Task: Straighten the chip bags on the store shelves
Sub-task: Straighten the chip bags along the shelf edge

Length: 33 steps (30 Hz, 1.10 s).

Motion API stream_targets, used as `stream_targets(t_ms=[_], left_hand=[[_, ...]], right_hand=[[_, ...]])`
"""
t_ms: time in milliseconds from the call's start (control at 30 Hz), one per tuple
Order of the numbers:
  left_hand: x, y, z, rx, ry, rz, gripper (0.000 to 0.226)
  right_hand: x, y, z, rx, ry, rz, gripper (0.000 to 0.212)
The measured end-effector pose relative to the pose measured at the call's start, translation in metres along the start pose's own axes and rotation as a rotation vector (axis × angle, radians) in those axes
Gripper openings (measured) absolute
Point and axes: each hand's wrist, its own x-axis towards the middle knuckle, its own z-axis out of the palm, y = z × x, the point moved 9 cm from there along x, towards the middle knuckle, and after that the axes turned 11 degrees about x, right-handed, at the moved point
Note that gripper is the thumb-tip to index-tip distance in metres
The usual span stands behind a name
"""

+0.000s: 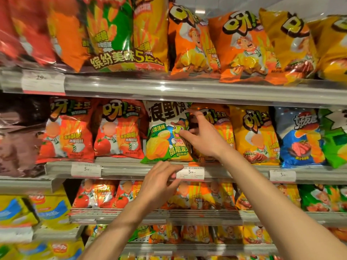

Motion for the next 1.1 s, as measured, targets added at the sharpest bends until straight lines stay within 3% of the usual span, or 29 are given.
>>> stream_targets(t_ms=[133, 400, 833, 967, 1100], left_hand=[[-0.001, 0.0, -0.001, -0.03, -0.005, 0.006, 0.041], [0.0, -0.004, 0.002, -0.067, -0.027, -0.011, 0.043], [0.0, -0.003, 0.0, -0.063, 0.022, -0.039, 0.036], [-0.002, -0.001, -0.001, -0.017, 0.06, -0.051, 0.035], [-0.001, 0.007, 0.004, 0.072, 0.051, -0.036, 0.034]], right_hand=[[0.016, -0.001, 0.03, 0.056, -0.137, 0.023, 0.089], [0.023, 0.009, 0.039, 0.281, -0.024, -0.003, 0.088], [0.024, 0.011, 0.043, 0.188, -0.033, 0.008, 0.092], [0.013, 0.01, 0.02, 0.19, 0.046, -0.02, 0.082], [-0.008, 0.007, -0.031, 0.053, 0.23, -0.113, 0.054]])
